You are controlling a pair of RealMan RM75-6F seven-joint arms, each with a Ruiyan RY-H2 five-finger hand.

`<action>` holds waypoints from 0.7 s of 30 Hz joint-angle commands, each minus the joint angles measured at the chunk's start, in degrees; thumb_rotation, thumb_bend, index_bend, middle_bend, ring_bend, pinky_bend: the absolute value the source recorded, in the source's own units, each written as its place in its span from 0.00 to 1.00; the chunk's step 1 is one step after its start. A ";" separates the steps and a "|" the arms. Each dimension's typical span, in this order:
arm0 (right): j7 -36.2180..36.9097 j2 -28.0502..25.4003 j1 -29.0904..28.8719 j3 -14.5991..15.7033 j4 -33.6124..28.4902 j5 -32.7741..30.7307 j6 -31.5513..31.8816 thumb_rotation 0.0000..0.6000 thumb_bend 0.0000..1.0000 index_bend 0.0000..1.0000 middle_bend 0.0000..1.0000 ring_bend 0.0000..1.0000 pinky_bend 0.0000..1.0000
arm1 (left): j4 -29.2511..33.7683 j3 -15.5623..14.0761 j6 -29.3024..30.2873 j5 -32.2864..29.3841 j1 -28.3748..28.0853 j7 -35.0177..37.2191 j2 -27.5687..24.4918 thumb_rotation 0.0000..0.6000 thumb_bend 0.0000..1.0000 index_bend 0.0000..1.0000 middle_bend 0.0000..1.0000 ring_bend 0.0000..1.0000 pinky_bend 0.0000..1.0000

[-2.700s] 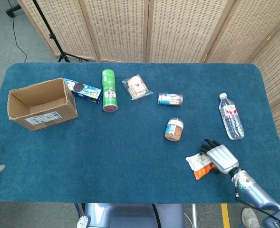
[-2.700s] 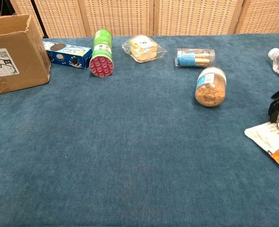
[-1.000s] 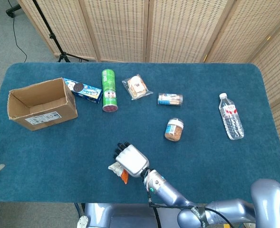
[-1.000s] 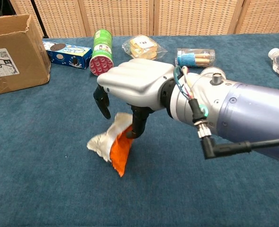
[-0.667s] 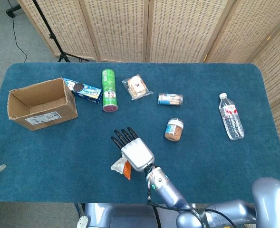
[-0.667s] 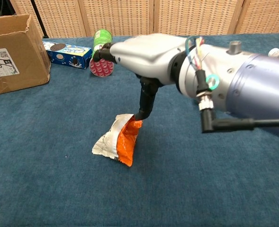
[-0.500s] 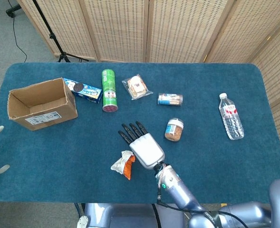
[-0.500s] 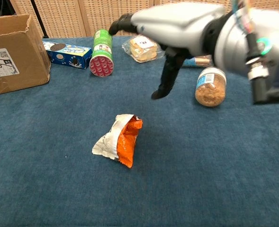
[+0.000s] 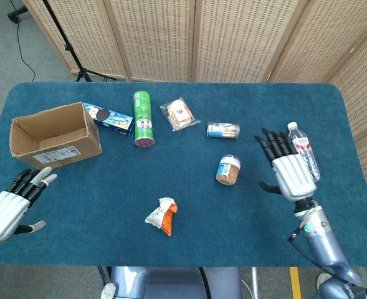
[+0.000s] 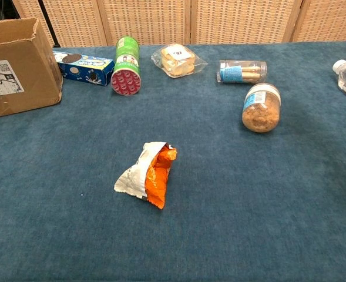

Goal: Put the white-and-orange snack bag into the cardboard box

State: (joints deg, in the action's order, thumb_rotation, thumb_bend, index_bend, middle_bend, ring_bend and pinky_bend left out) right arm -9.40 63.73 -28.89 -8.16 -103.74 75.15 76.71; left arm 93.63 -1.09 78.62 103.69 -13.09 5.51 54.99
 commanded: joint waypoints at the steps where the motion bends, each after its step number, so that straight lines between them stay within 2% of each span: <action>1: 22.77 -1.45 11.06 3.21 19.98 4.04 6.75 1.00 0.00 0.00 0.00 0.00 0.01 | 3.25 0.30 -4.58 4.77 -4.86 -4.59 1.98 1.00 0.00 0.00 0.00 0.00 0.00; 5: 28.28 -0.52 15.64 4.64 21.47 3.31 9.21 1.00 0.00 0.00 0.00 0.00 0.01 | 6.23 0.47 -12.49 7.67 -10.73 -7.37 4.57 1.00 0.00 0.00 0.00 0.00 0.00; 9: 32.66 -1.27 19.02 5.51 19.54 3.13 10.59 1.00 0.00 0.00 0.00 0.00 0.00 | 8.59 1.95 -21.95 7.02 -16.50 -12.31 9.59 1.00 0.00 0.00 0.00 0.00 0.00; 15: 32.42 -3.53 21.10 4.92 17.02 4.11 12.94 1.00 0.00 0.00 0.00 0.00 0.00 | 10.80 6.52 -34.93 -2.30 -21.86 -26.03 18.70 1.00 0.00 0.00 0.00 0.00 0.00; 18: 33.40 -4.12 21.61 4.74 16.65 4.66 12.97 1.00 0.00 0.00 0.00 0.00 0.00 | 10.14 8.79 -39.54 -8.45 -23.95 -33.60 24.09 1.00 0.00 0.00 0.00 0.00 0.00; 21: 34.34 -4.39 21.67 4.50 16.90 4.65 12.10 1.00 0.00 0.00 0.00 0.00 0.00 | 8.70 10.37 -41.75 -13.98 -25.51 -40.23 28.87 1.00 0.00 0.00 0.00 0.00 0.00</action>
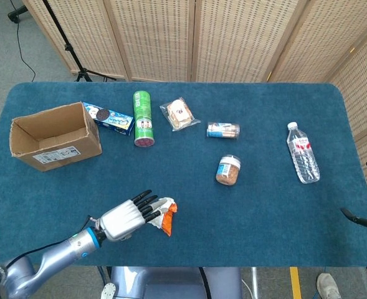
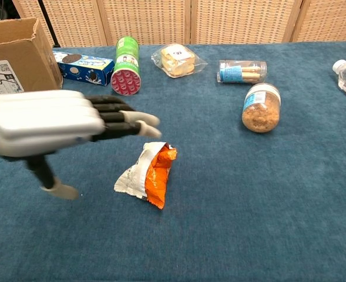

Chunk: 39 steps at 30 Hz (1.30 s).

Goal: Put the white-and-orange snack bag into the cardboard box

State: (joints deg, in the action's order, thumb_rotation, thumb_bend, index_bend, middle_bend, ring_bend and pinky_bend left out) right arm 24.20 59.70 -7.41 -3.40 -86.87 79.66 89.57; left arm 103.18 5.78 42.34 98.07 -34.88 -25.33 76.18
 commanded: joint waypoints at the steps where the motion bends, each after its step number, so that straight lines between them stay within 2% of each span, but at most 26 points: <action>1: 1.16 -0.43 0.17 -0.37 0.19 0.09 -1.22 1.00 0.00 0.00 0.00 0.00 0.00 | -1.53 4.09 -6.05 -10.89 -4.41 -11.97 9.69 1.00 0.00 0.00 0.00 0.00 0.00; 7: 5.14 -0.71 -0.12 -0.79 1.31 0.92 -3.34 1.00 0.00 0.00 0.00 0.00 0.00 | -4.46 5.62 -5.85 -24.72 -8.26 -24.37 17.33 1.00 0.04 0.00 0.00 0.00 0.03; 9: 5.38 -0.68 -0.07 -1.04 1.68 0.90 -3.41 1.00 0.00 0.00 0.00 0.00 0.00 | -5.04 5.65 -5.14 -28.16 -9.45 -27.25 18.67 1.00 0.08 0.00 0.00 0.00 0.06; 11: 5.90 -0.73 0.07 -1.40 1.85 0.71 -3.46 1.00 0.00 0.00 0.00 0.00 0.00 | -5.94 5.61 -4.01 -32.53 -11.10 -30.62 20.34 1.00 0.14 0.06 0.00 0.00 0.16; 12: 6.22 -0.78 0.19 -1.58 1.93 0.59 -3.50 1.00 0.00 0.00 0.00 0.00 0.00 | -6.34 5.53 -3.12 -35.00 -11.99 -32.29 21.14 1.00 0.16 0.10 0.01 0.01 0.20; 13: 6.34 -0.82 0.26 -1.68 1.99 0.55 -3.52 1.00 0.00 0.00 0.00 0.00 0.00 | -6.51 5.48 -2.44 -36.46 -12.53 -33.25 21.61 1.00 0.20 0.20 0.06 0.06 0.27; 17: 6.53 -0.83 0.50 -2.15 2.22 0.30 -3.86 1.00 0.00 0.00 0.00 0.00 0.00 | -7.10 4.90 1.26 -40.88 -14.62 -35.97 23.53 1.00 0.35 0.62 0.39 0.38 0.51; 19: 6.43 -0.82 0.53 -2.25 2.29 0.33 -4.17 1.00 0.00 0.00 0.00 0.00 0.00 | -6.95 4.37 2.67 -40.80 -14.95 -35.96 23.61 1.00 0.39 0.70 0.45 0.44 0.56; 21: 6.39 -0.83 0.60 -2.36 2.23 0.44 -4.27 1.00 0.00 0.00 0.00 0.00 0.00 | -6.43 3.82 4.09 -40.09 -15.01 -35.72 23.05 1.00 0.42 0.73 0.48 0.47 0.58; 24: 6.02 -0.81 0.77 -2.54 2.07 0.62 -4.25 1.00 0.00 0.00 0.00 0.00 0.00 | -4.39 3.44 6.99 -37.65 -14.75 -35.47 20.45 1.00 0.42 0.73 0.48 0.47 0.58; 29: 5.32 -0.80 1.02 -2.74 1.56 0.86 -4.32 1.00 0.00 0.00 0.00 0.00 0.00 | 2.07 4.67 11.14 -33.84 -13.44 -32.89 11.68 1.00 0.42 0.73 0.48 0.47 0.58; 34: 4.23 -0.84 1.23 -2.85 0.79 1.31 -4.32 1.00 0.00 0.00 0.00 0.00 0.00 | 8.94 7.26 15.39 -30.05 -10.84 -28.33 -1.50 1.00 0.42 0.73 0.48 0.47 0.58; 39: 3.15 -0.82 1.52 -2.93 0.17 1.66 -4.10 1.00 0.00 0.00 0.00 0.00 0.00 | 10.61 10.69 20.14 -26.33 -6.65 -19.44 -14.88 1.00 0.42 0.73 0.48 0.47 0.58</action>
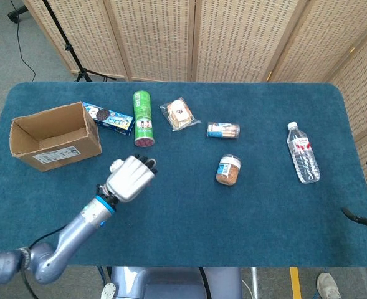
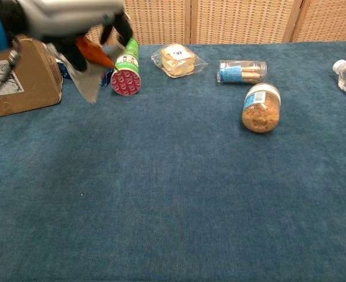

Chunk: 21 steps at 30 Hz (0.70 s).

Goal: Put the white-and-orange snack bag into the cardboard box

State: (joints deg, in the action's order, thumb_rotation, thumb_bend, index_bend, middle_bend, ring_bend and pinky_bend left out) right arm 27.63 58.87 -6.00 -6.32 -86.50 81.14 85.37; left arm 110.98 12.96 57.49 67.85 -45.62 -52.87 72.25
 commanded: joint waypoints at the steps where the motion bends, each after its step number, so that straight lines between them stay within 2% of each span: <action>1: -0.51 0.02 0.18 -0.02 -0.34 0.29 0.17 1.00 0.00 0.00 0.00 0.00 0.00 | 2.18 4.24 5.60 4.07 5.00 10.82 -13.53 1.00 0.42 0.73 0.48 0.47 0.58; 5: -1.38 0.07 0.34 -0.04 -0.81 0.78 0.38 1.00 0.00 0.00 0.00 0.00 0.00 | -4.94 7.64 7.32 0.80 8.11 22.63 -20.50 1.00 0.42 0.74 0.48 0.47 0.58; 9: -2.24 0.13 0.36 -0.12 -1.21 0.89 0.24 1.00 0.00 0.00 0.00 0.00 0.00 | -13.93 8.82 4.86 -3.67 9.10 31.33 -22.22 1.00 0.42 0.74 0.48 0.47 0.58; 11: -2.75 0.20 0.34 -0.18 -1.42 0.89 0.12 1.00 0.00 0.00 0.00 0.00 0.00 | -18.50 8.44 2.98 -4.84 8.89 33.69 -21.51 1.00 0.42 0.74 0.48 0.47 0.58; 15: -3.71 0.46 0.15 -0.25 -1.70 1.02 -0.30 1.00 0.00 0.00 0.00 0.00 0.00 | -27.73 7.76 -1.92 -7.82 6.98 38.24 -16.81 1.00 0.42 0.74 0.48 0.47 0.58; 21: -5.22 1.08 -0.08 -0.75 -1.31 -0.09 -1.21 1.00 0.00 0.00 0.00 0.00 0.00 | -37.88 6.62 -6.97 -9.62 3.49 41.12 -9.13 1.00 0.34 0.73 0.46 0.45 0.58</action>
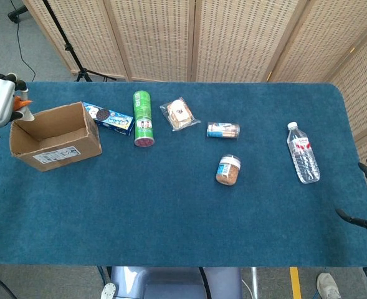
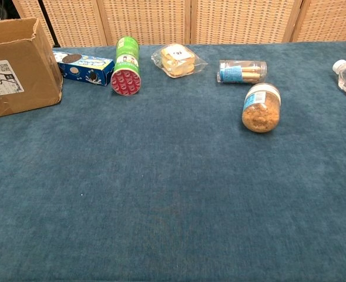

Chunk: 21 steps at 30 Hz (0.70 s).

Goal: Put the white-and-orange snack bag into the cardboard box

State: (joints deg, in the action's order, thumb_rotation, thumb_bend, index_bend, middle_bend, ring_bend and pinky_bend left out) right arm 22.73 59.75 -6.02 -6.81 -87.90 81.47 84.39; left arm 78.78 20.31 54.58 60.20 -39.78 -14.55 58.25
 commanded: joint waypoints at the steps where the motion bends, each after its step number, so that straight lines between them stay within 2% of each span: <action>1: -0.43 0.25 -0.07 -0.31 0.09 -0.54 -0.31 1.00 0.00 0.00 0.00 0.00 0.00 | -6.45 -1.08 -4.53 -1.96 -2.66 2.57 5.49 1.00 0.30 0.65 0.37 0.37 0.55; 2: -0.55 0.30 -0.09 -0.39 0.10 -0.69 -0.46 1.00 0.00 0.00 0.00 0.00 0.00 | -7.47 -1.56 -5.11 -2.32 -3.07 1.76 6.27 1.00 0.23 0.47 0.22 0.23 0.44; 3: -0.72 0.35 -0.13 -0.44 0.12 -0.80 -0.62 1.00 0.00 0.00 0.00 0.00 0.00 | -8.15 -2.16 -6.16 -3.37 -3.46 0.30 6.78 1.00 0.17 0.32 0.13 0.14 0.35; 4: -0.88 0.40 -0.17 -0.50 0.16 -0.91 -0.77 1.00 0.00 0.00 0.00 0.00 0.00 | -8.19 -2.65 -7.83 -5.19 -3.93 -1.30 6.89 1.00 0.08 0.12 0.02 0.03 0.21; 5: -0.98 0.45 -0.19 -0.54 0.18 -0.99 -0.90 1.00 0.00 0.00 0.00 0.00 0.00 | -7.76 -2.94 -9.60 -7.45 -4.41 -2.67 6.72 1.00 0.02 0.01 0.00 0.00 0.13; 6: -1.02 0.48 -0.20 -0.55 0.19 -1.02 -1.03 1.00 0.00 0.00 0.00 0.00 0.00 | -6.99 -2.77 -10.56 -9.65 -4.82 -3.33 6.56 1.00 0.00 0.00 0.00 0.00 0.11; 8: -1.08 0.51 -0.19 -0.60 0.21 -1.01 -1.09 1.00 0.00 0.00 0.00 0.00 0.00 | -5.30 -1.60 -9.82 -9.87 -5.00 -1.35 6.74 1.00 0.00 0.00 0.00 0.00 0.10; 12: -0.97 0.49 -0.07 -0.70 0.18 -0.90 -1.02 1.00 0.00 0.00 0.00 0.00 0.00 | -2.66 -0.83 -7.20 -5.73 -4.00 3.21 6.02 1.00 0.00 0.00 0.00 0.00 0.10; 16: -0.36 0.31 0.13 -0.74 0.17 -0.66 -0.88 1.00 0.00 0.00 0.00 0.00 0.00 | 2.14 0.64 -2.64 -1.21 -1.46 9.52 3.04 1.00 0.00 0.00 0.00 0.00 0.07; 21: 0.28 0.05 0.46 -0.92 0.17 -0.27 -0.21 1.00 0.00 0.00 0.00 0.00 0.00 | 8.71 -0.44 2.56 3.95 4.43 16.26 -2.36 1.00 0.00 0.00 0.00 0.00 0.01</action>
State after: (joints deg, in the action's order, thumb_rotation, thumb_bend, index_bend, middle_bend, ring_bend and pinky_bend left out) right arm 22.95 59.84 -5.61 -7.70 -87.72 81.14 84.11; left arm 84.15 20.26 53.92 61.58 -38.73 -1.68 58.87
